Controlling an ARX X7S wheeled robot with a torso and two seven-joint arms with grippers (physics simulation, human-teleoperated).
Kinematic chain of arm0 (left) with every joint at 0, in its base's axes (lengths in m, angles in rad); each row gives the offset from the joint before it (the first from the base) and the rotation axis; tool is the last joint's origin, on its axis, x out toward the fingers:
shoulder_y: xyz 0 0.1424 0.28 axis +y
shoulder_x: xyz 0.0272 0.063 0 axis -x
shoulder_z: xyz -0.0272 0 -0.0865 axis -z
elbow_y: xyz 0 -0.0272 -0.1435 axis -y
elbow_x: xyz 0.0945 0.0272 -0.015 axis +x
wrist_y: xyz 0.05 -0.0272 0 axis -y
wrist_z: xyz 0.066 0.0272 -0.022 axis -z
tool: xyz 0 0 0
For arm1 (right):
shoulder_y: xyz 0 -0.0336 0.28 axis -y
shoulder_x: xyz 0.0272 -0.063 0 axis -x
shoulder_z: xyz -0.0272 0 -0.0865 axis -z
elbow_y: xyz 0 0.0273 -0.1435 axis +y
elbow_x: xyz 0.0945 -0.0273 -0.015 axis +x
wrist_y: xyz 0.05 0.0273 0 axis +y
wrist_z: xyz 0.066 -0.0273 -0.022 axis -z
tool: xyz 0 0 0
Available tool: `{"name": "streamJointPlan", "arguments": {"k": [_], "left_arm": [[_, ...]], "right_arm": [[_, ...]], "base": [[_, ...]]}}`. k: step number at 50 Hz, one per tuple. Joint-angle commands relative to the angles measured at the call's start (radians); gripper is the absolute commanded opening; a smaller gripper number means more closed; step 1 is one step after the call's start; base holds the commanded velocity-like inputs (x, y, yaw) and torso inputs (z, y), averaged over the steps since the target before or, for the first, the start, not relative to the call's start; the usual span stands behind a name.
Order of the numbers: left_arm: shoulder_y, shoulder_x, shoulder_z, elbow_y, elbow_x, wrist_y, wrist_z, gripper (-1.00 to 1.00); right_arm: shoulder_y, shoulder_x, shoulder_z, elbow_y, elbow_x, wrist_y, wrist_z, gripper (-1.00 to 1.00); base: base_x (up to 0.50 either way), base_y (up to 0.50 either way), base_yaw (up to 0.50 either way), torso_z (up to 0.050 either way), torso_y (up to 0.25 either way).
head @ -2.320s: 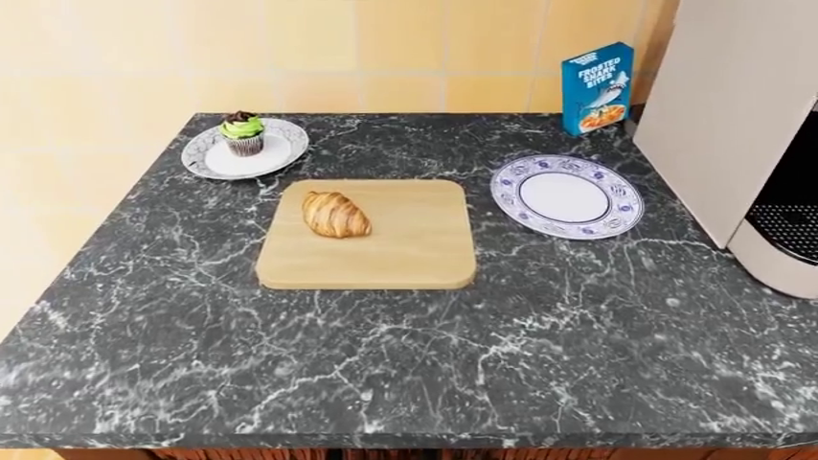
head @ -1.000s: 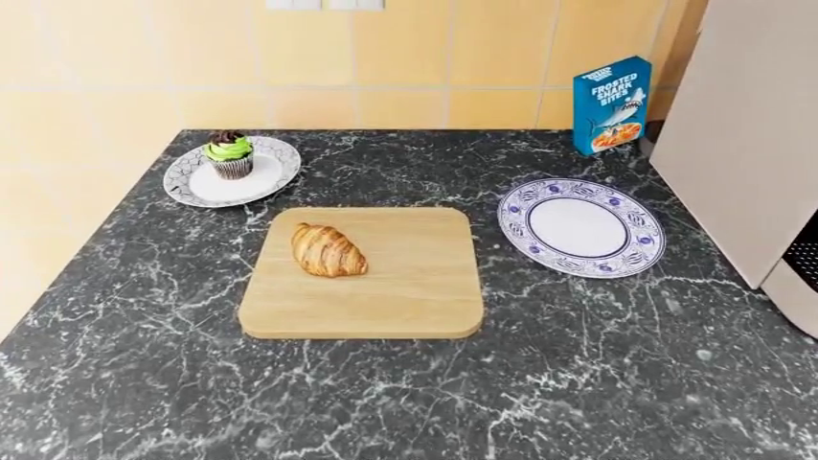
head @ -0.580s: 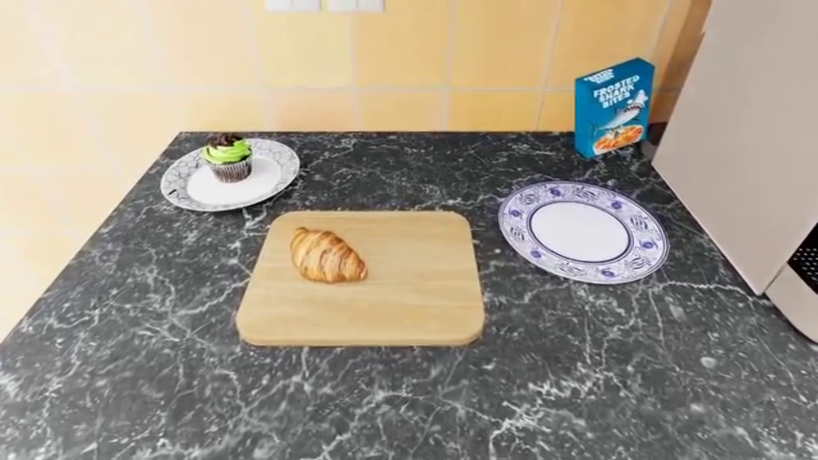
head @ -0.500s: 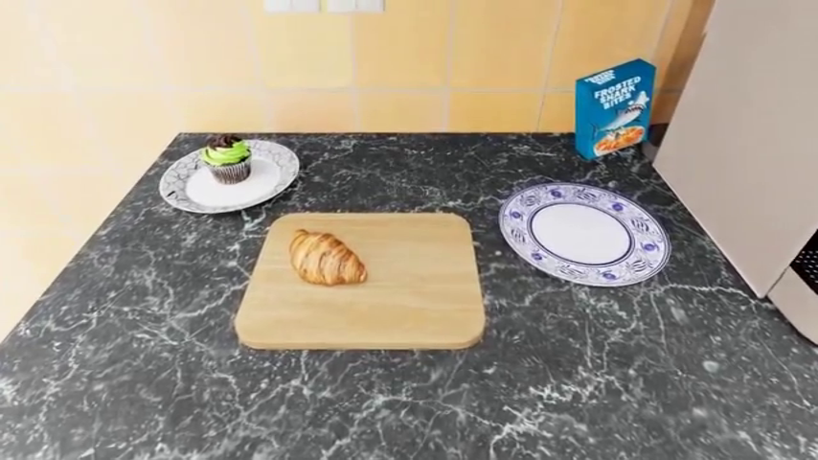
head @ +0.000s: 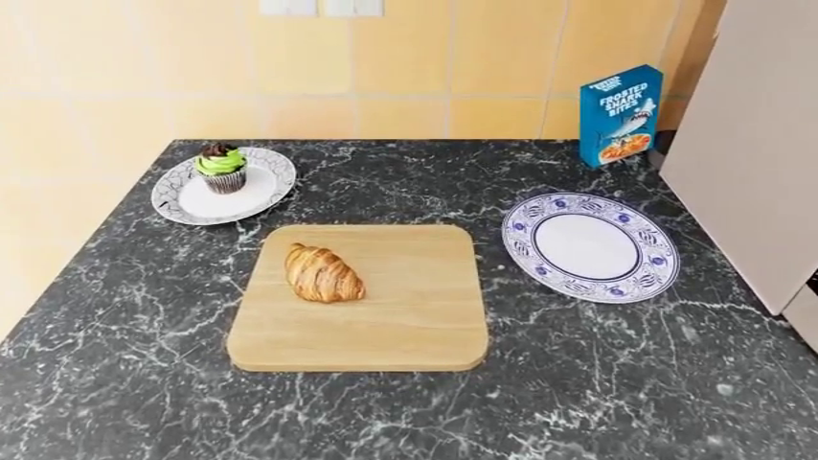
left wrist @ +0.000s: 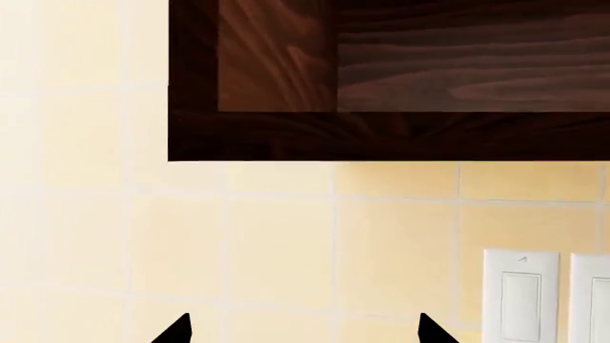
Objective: From the different types of pastries on the counter, select a croissant and place it on the cutting board. Then retrieve a jar of jam from the cabinet and place it alongside the croissant on the cutting board.
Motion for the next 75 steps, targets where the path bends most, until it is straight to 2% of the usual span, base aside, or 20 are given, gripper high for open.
{"name": "streamJointPlan", "arguments": {"k": [1,30,46,47,63,75], "left_arm": [[-0.012,0.001,0.006,-0.004,0.003,-0.001,0.005,1.0],[0.013,-0.001,0.001,0.0,0.0,0.006,0.001,1.0],[0.012,-0.003,0.004,-0.005,0.003,0.011,0.007,1.0],[0.011,-0.003,0.005,-0.005,0.003,0.011,0.008,1.0],[0.021,-0.007,0.001,0.008,-0.002,0.008,0.007,1.0],[0.029,-0.007,-0.009,0.014,-0.007,0.01,0.001,1.0]], "right_arm": [[0.0,-0.004,-0.013,0.016,-0.026,-0.005,-0.006,1.0],[-0.015,0.016,-0.048,0.017,0.08,0.036,0.043,1.0],[-0.058,0.028,-0.007,0.017,0.083,0.05,0.035,1.0],[-0.064,0.029,-0.008,0.017,0.083,0.048,0.031,-1.0],[-0.046,0.048,-0.019,0.017,0.082,0.089,-0.004,-1.0],[0.0,0.048,-0.061,0.017,0.065,0.002,-0.035,-1.0]], "base": [[0.08,0.0,0.0,0.0,0.0],[0.08,0.0,0.0,0.0,0.0],[0.06,0.0,0.0,0.0,0.0],[0.0,0.0,0.0,0.0,0.0],[0.0,0.0,0.0,0.0,0.0],[-0.02,0.0,0.0,0.0,0.0]]}}
